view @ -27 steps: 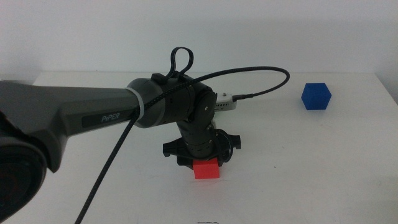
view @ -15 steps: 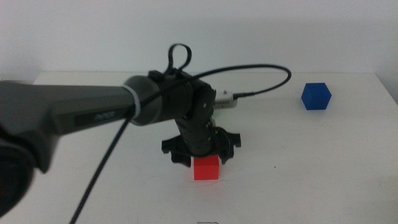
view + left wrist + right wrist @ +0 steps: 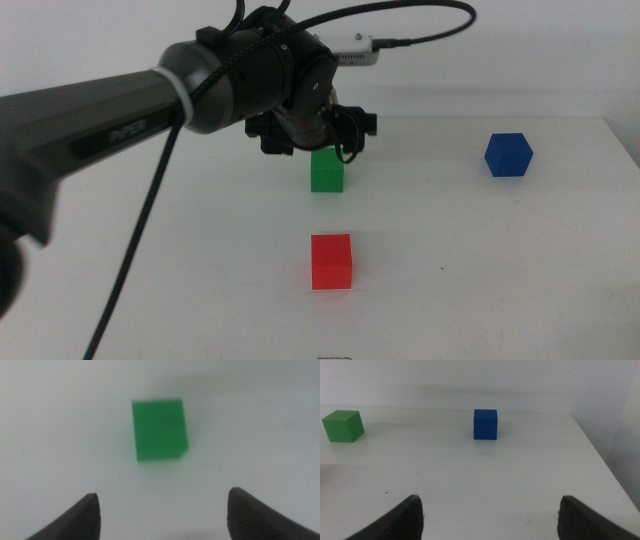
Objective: Stack red cubes first, then green, then blue cubes in a specific spot.
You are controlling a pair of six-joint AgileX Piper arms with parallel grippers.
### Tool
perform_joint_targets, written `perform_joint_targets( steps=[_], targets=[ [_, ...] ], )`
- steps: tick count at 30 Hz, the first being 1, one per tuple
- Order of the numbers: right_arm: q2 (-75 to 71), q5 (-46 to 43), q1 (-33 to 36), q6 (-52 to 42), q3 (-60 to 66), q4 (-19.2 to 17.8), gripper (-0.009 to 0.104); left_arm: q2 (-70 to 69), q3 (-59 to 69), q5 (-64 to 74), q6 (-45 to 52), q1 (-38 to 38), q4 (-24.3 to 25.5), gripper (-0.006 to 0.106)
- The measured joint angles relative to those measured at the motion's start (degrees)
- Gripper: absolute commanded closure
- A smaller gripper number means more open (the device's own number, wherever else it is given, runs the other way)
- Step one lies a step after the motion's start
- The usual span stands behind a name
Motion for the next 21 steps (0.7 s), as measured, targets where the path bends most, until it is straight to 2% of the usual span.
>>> perform_joint_targets(
  steps=[6, 21],
  targets=[
    [0.0, 0.0, 0.0, 0.0, 0.0, 0.0, 0.003, 5.79, -4.08, -4.12, 0.22, 2.06, 1.7, 0.017],
    [0.0, 0.0, 0.0, 0.0, 0.0, 0.0, 0.003, 13.78, -4.39, -14.65, -1.76, 2.83, 1.51, 0.018]
  ],
)
